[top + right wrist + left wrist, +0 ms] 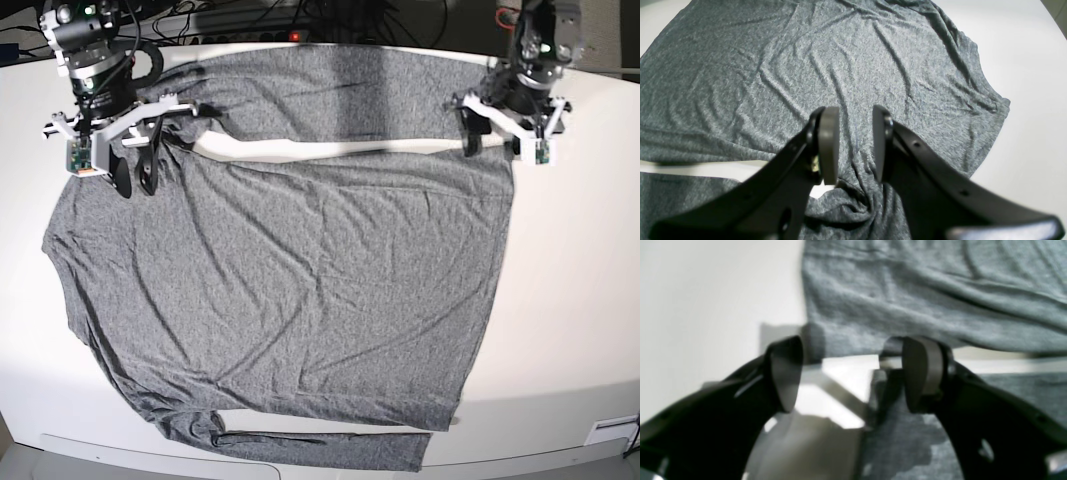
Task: Fold the T-shirt properly
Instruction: 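Grasp the hem corners with both grippers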
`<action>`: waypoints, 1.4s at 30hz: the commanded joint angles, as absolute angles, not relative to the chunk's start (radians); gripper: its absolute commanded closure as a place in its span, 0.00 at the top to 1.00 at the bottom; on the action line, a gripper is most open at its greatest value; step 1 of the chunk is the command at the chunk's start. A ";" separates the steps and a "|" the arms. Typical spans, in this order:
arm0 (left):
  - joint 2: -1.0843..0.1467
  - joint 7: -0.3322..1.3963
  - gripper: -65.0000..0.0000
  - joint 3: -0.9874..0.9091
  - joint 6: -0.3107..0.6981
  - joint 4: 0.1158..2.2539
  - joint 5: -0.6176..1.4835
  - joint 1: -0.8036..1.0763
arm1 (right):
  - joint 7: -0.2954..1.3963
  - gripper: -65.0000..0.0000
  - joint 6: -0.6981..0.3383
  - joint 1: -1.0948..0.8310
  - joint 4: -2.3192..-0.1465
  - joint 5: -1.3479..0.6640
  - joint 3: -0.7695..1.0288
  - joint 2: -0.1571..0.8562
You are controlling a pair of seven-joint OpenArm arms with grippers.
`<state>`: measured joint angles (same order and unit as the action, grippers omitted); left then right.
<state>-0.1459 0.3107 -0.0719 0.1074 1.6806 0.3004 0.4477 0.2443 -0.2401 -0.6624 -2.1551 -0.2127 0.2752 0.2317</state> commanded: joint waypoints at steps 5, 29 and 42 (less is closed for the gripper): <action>-0.144 0.260 0.69 -0.076 0.112 1.697 0.281 0.443 | 0.226 0.27 -0.237 -0.662 -2.175 -0.213 0.281 0.238; -0.144 0.179 0.58 -0.076 0.112 1.645 0.242 0.432 | 0.225 0.27 -0.237 -0.662 -2.175 -0.214 0.281 0.239; -0.144 0.135 0.58 -0.076 0.112 1.593 0.243 0.427 | 0.226 0.27 -0.237 -0.662 -2.175 -0.213 0.281 0.238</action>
